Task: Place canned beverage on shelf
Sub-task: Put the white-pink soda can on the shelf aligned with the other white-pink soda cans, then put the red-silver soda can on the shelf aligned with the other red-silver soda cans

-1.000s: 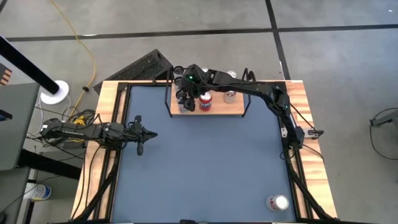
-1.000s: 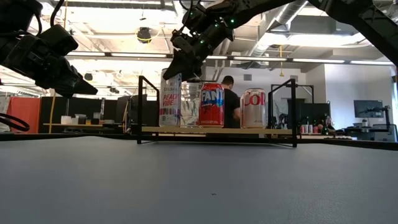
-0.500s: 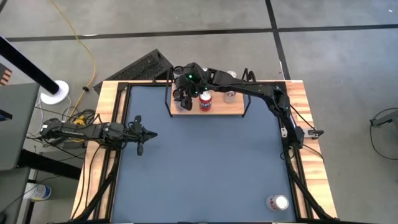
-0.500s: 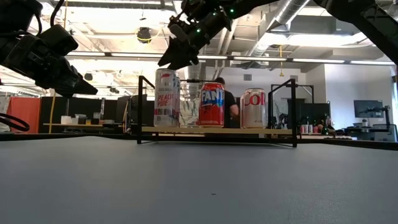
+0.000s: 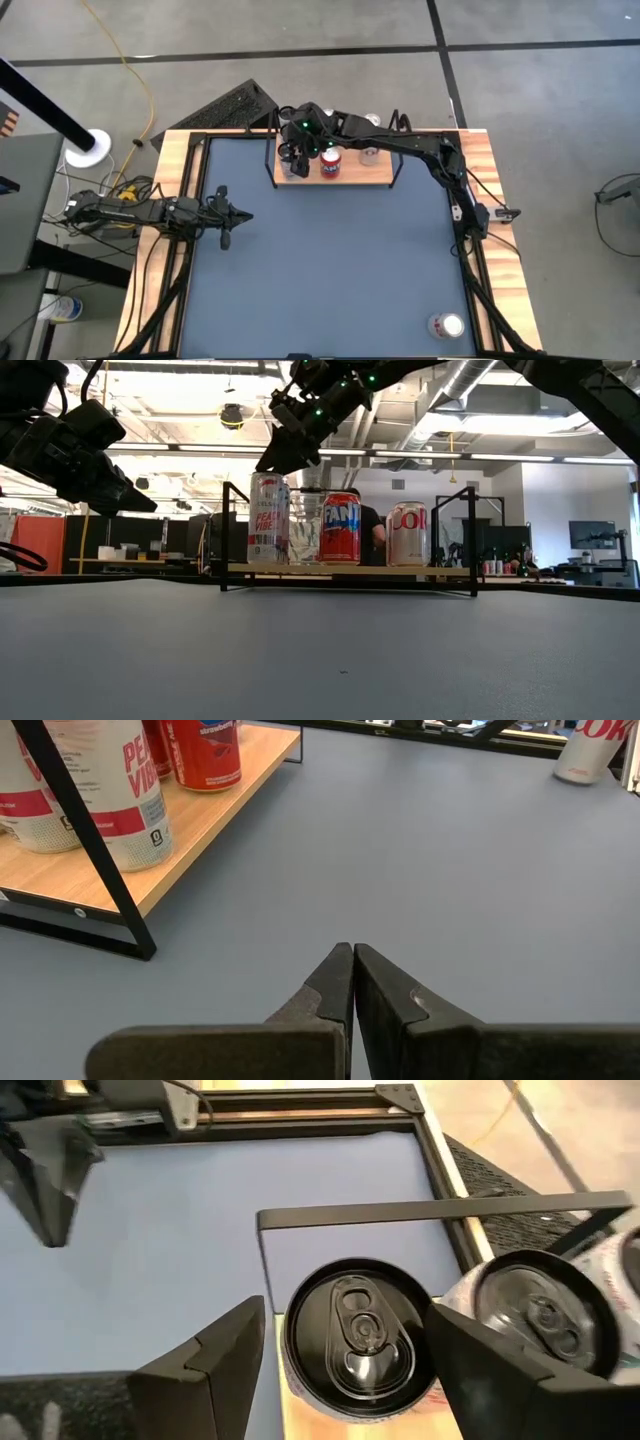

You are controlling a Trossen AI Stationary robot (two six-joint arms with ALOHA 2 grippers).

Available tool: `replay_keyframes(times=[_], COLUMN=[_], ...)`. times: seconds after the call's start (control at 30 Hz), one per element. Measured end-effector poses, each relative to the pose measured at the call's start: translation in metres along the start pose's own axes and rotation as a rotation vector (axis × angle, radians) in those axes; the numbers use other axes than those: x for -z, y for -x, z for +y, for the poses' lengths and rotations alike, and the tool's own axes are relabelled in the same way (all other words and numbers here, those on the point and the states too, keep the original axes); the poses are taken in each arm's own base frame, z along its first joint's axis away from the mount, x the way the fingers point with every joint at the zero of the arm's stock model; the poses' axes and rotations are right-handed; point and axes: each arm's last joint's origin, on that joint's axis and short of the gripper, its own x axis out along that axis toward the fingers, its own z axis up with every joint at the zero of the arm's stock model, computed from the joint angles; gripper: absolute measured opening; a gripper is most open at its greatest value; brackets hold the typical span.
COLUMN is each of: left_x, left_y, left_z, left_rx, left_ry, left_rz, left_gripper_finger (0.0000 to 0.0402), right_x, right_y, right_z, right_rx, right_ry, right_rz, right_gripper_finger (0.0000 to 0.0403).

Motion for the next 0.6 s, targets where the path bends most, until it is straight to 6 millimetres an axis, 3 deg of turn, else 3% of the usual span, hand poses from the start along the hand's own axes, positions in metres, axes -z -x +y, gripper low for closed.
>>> replay_keyframes(times=[0.2,0.4,0.6], left_x=[0.000,0.000,0.000], left_y=[0.000,0.000,0.000], left_z=[0.000,0.000,0.000], left_rx=[0.000,0.000,0.000], left_ry=[0.000,0.000,0.000], left_rz=[0.000,0.000,0.001], left_gripper_finger=[0.0000,0.0000,0.0000], right_x=[-0.004,-0.021,-0.030], right_y=[0.006,0.034,0.066], right_z=[0.002,0.007,0.019], right_rx=[0.005,-0.001,-0.041], right_ry=[0.007,-0.003,-0.015], right_rz=[-0.011,-0.029,0.098], right_gripper_finger=[0.0277,0.0277,0.0277])
